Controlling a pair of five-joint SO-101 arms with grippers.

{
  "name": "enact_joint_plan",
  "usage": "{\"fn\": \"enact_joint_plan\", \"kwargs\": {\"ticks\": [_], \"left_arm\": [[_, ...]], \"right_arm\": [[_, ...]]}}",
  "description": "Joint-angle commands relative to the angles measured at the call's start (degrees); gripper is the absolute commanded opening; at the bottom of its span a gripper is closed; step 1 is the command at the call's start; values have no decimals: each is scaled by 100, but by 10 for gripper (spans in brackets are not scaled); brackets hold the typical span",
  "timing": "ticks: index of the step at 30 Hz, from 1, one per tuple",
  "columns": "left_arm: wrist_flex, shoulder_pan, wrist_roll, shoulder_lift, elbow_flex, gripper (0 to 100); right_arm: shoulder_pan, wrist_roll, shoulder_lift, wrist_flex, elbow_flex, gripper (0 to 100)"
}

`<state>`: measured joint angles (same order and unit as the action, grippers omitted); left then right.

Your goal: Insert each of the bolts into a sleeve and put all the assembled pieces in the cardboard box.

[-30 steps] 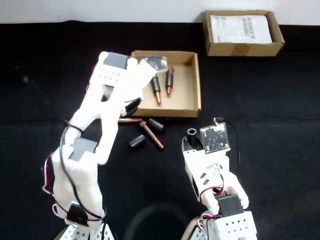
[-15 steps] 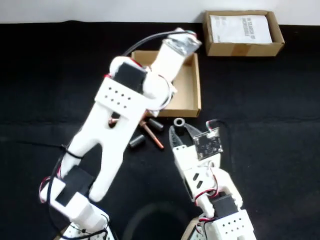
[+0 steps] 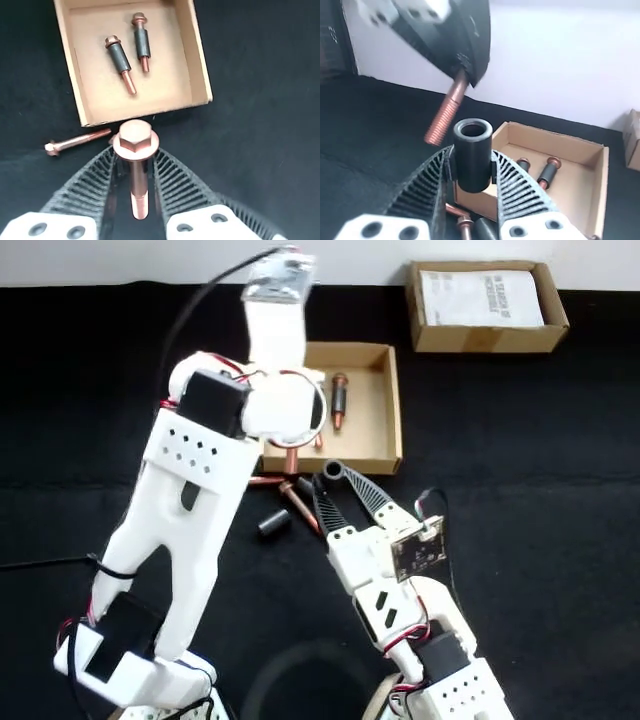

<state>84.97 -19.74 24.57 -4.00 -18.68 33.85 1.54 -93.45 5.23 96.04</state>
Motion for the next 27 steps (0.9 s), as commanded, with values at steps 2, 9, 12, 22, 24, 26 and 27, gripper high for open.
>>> {"fn": "enact_joint_plan", "kwargs": {"ticks": [2, 9, 12, 22, 24, 26, 27], "left_arm": [[-914, 110, 413, -673, 708, 8], [-3807, 75, -343, -2404, 2712, 8], [-4897, -101, -1020, -3240, 3890, 8], [-5952, -1024, -1565, -5833, 6440, 8], [-5943, -1042, -1565, -6070, 6536, 8], [-5934, -1033, -1565, -6193, 6527, 8], [-5934, -1024, -1565, -6237, 6527, 8]], "right_arm": [[22, 176, -75, -127, 760, 7], [13, 211, -66, -119, 760, 7], [4, 211, -66, -119, 760, 7], [4, 211, -66, -119, 760, 7], [4, 211, -66, -119, 760, 7], [4, 211, -66, -119, 760, 7], [4, 211, -66, -92, 760, 7]]}}
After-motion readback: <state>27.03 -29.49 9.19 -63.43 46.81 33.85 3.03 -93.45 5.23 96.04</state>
